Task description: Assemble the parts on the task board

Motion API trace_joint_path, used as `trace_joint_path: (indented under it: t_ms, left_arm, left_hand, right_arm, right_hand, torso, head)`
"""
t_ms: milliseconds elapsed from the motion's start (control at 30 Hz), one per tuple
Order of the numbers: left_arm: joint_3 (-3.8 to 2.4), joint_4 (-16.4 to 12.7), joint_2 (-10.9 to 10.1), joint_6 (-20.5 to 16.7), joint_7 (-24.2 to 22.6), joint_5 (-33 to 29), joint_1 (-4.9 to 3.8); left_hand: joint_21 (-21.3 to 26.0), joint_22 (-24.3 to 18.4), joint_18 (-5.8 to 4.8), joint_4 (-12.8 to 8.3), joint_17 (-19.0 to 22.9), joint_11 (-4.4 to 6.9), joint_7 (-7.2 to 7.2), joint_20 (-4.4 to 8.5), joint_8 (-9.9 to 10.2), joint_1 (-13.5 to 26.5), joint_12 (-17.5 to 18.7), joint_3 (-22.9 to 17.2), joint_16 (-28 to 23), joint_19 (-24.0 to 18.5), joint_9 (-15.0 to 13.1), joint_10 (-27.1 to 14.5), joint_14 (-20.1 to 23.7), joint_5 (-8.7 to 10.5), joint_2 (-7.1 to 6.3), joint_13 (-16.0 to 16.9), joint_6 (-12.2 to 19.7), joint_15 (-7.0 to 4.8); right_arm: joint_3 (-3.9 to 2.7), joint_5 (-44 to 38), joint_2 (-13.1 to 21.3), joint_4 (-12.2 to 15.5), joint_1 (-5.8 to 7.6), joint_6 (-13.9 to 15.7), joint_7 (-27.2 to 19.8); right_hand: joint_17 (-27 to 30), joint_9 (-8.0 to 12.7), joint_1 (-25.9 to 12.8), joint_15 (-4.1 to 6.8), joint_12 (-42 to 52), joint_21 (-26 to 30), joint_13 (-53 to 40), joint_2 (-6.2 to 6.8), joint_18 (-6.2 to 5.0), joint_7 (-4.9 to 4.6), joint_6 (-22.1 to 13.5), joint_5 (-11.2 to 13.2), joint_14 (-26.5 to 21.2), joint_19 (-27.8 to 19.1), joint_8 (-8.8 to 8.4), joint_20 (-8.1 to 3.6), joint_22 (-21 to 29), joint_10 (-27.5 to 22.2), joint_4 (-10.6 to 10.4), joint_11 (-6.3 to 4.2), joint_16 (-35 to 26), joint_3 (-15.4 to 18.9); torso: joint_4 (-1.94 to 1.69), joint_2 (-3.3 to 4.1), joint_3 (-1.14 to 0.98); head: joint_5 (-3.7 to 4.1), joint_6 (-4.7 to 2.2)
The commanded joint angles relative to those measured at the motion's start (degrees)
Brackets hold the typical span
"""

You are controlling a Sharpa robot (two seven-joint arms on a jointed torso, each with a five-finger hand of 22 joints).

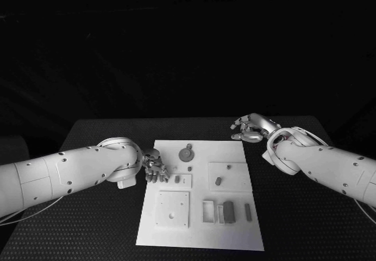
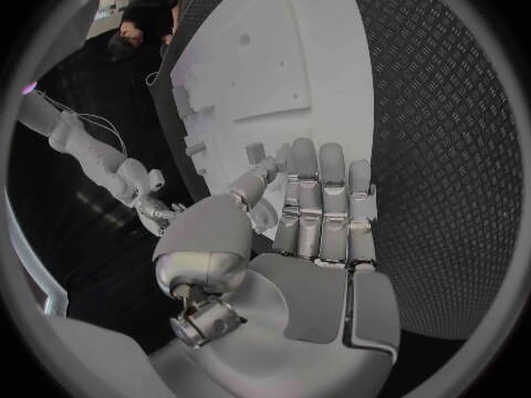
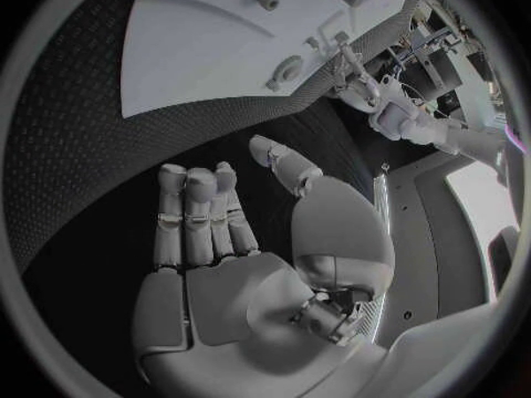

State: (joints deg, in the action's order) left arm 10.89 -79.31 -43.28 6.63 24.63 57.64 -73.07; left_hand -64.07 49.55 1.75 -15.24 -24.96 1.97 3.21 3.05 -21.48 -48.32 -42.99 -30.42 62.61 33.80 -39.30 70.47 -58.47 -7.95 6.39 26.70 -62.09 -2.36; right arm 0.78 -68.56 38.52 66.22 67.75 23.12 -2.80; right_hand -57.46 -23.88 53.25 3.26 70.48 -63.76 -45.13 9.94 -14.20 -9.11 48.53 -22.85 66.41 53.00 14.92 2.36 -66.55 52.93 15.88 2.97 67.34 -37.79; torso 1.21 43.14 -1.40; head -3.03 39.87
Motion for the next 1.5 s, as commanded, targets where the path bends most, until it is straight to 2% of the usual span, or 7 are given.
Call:
trace_joint_path:
  t_ms: [33, 600, 933, 1500]
  left_arm:
    - [0.04, 0.10, 0.21, -0.93, 0.23, 1.00, 0.28]
    - [0.04, -0.27, 0.06, -2.62, 0.40, 2.46, 0.92]
    - [0.03, -2.35, -1.39, -4.23, 0.32, 2.89, 1.44]
    - [0.06, -6.62, -4.78, -15.26, -1.80, 3.82, 2.77]
  left_hand:
    - [-0.14, 0.05, -0.32, -0.26, -0.05, 0.27, 0.10, 4.82, -0.16, -0.51, 0.27, 0.01, -0.03, 0.36, 0.08, 0.50, -0.49, -0.35, 0.09, -0.09, -0.39, -0.09]
    - [-0.19, 0.06, -0.31, -0.21, -0.06, 0.32, 0.07, 4.88, -0.08, -0.39, 0.42, 0.05, -0.05, 0.49, 0.09, 0.67, -0.62, -0.44, 0.14, -0.16, -0.50, -0.15]
    - [-0.20, 0.05, -0.28, -0.31, -0.06, 0.37, 0.04, 4.92, -0.03, -0.45, 0.51, 0.00, -0.06, 0.53, 0.09, 0.78, -0.71, -0.47, 0.15, -0.19, -0.57, -0.19]
    - [-0.31, -0.05, -0.21, -0.74, -0.07, 0.74, -0.33, 5.20, 0.04, -0.90, 1.06, -0.28, -0.18, 1.21, 0.02, 2.10, -1.78, -1.48, -0.63, -0.40, -1.67, -0.52]
  right_arm:
    - [-0.02, -0.16, 0.02, 0.15, -0.02, -0.43, -0.18]
    - [-0.02, -0.16, 0.12, 0.16, -0.02, -0.45, -0.17]
    - [-0.02, -0.16, 0.16, 0.13, -0.02, -0.46, -0.18]
    - [-0.02, -0.16, 0.48, 0.15, -0.03, -0.42, -0.17]
  right_hand:
    - [0.09, 0.09, -0.39, -0.04, 0.25, -0.34, 0.06, -0.08, -0.80, -0.32, 0.04, -0.34, -0.26, -0.53, 0.34, -0.07, 0.06, -0.56, -0.03, 0.03, 0.33, 0.22]
    - [0.10, 0.10, -0.40, -0.04, 0.27, -0.35, 0.08, -0.09, -0.80, -0.32, 0.05, -0.35, -0.26, -0.53, 0.35, -0.06, 0.07, -0.56, -0.04, 0.03, 0.34, 0.25]
    - [0.11, 0.10, -0.41, -0.04, 0.29, -0.35, 0.10, -0.11, -0.80, -0.32, 0.05, -0.36, -0.26, -0.53, 0.36, -0.06, 0.07, -0.56, -0.06, 0.03, 0.35, 0.26]
    - [0.13, 0.11, -0.50, -0.05, 0.31, -0.36, 0.13, -0.11, -0.80, -0.33, 0.05, -0.37, -0.26, -0.53, 0.37, -0.05, 0.09, -0.56, -0.12, 0.03, 0.36, 0.32]
  torso:
    - [-0.01, 0.00, 0.03]
    - [-0.04, -0.03, 0.04]
    - [0.04, -0.01, 0.02]
    - [-0.08, -0.02, 0.04]
  head:
    - [0.05, -0.03]
    - [0.17, 0.05]
    - [0.18, 0.06]
    - [0.30, 0.25]
